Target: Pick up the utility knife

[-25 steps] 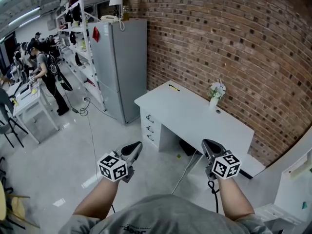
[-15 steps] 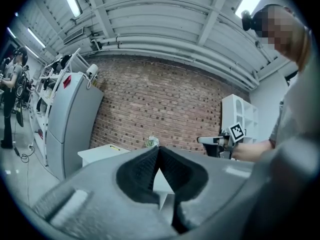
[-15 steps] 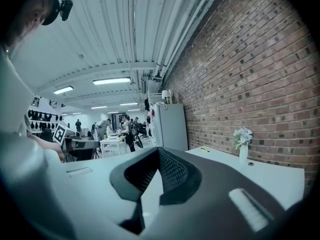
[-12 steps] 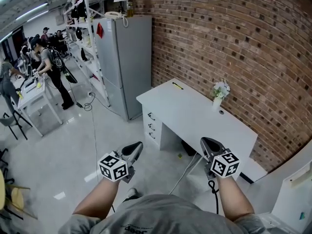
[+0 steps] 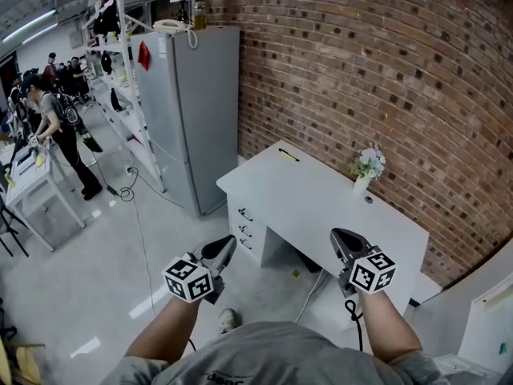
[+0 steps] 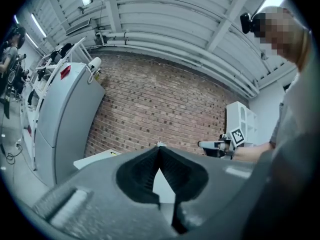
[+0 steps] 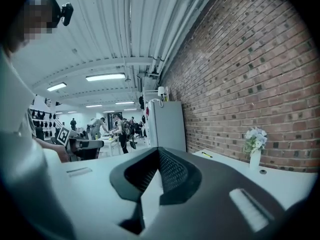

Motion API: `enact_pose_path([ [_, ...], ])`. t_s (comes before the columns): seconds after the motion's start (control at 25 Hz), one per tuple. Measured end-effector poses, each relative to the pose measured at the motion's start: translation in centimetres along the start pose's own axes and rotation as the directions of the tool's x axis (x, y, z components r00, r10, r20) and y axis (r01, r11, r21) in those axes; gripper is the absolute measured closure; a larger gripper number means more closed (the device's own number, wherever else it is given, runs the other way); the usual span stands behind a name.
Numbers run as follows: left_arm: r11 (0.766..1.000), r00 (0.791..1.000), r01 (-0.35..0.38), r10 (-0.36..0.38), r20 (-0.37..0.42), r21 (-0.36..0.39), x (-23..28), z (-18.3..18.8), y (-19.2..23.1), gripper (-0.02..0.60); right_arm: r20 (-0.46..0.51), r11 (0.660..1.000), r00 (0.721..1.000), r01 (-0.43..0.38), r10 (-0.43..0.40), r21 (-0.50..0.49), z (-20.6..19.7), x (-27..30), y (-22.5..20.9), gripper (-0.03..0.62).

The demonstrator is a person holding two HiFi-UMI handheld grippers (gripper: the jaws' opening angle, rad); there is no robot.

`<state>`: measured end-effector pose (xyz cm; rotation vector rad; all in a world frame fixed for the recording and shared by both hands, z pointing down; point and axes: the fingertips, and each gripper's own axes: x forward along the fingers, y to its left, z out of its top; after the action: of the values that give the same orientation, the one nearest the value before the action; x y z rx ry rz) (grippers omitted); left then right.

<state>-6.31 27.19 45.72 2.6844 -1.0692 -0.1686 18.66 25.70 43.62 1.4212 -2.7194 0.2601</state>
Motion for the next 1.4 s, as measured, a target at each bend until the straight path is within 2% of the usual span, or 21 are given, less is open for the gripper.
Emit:
enact_pose_path([
  [0.24,0.996,0.995,0.090,-0.089,-0.037,0.026,5.3,4.3,11.2,0.583,0.053,0.999,0.998,0.041,-0.041,0.005,4.2,11.6,-1.3,0.585],
  [0.4,0.991,0.990,0.128,-0.125,-0.063,0.029,8.0,6.6,17.3,0.583,0.059,0.998,0.997,0.051,-0.052,0.021,5.5,17.9,-1.9,0.585],
  [0.56,0.987,0.984,0.159,-0.156,-0.086,0.026,10.3,7.5,21.6,0.583,0.039,0.996,0.996,0.083,-0.084,0.040,5.2,22.2,-3.3,0.585],
  [0.76,0.984,0.980,0.177,-0.175,-0.096,0.007,13.6,7.6,24.7,0.583,0.023,0.993,0.994,0.106,-0.107,0.047,5.2,25.1,-6.0,0.585],
  [0.96,0.987,0.982,0.161,-0.160,-0.102,0.000,17.6,7.3,26.9,0.583,0.019,0.994,0.995,0.094,-0.095,0.059,4.7,27.6,-9.8,0.585],
  [1.16,0.992,0.987,0.124,-0.123,-0.104,0.008,23.5,6.6,28.2,0.583,0.021,0.996,0.998,0.055,-0.057,0.064,4.4,30.1,-16.3,0.585],
  [1.28,0.997,0.992,0.083,-0.082,-0.098,0.008,27.5,6.2,29.2,0.583,0.023,0.997,0.999,0.024,-0.026,0.078,4.4,32.1,-21.0,0.585],
  [1.4,1.000,0.996,0.022,-0.024,-0.087,-0.022,31.8,5.8,30.7,0.583,0.012,0.997,1.000,-0.011,0.010,0.075,4.5,34.4,-25.7,0.585],
])
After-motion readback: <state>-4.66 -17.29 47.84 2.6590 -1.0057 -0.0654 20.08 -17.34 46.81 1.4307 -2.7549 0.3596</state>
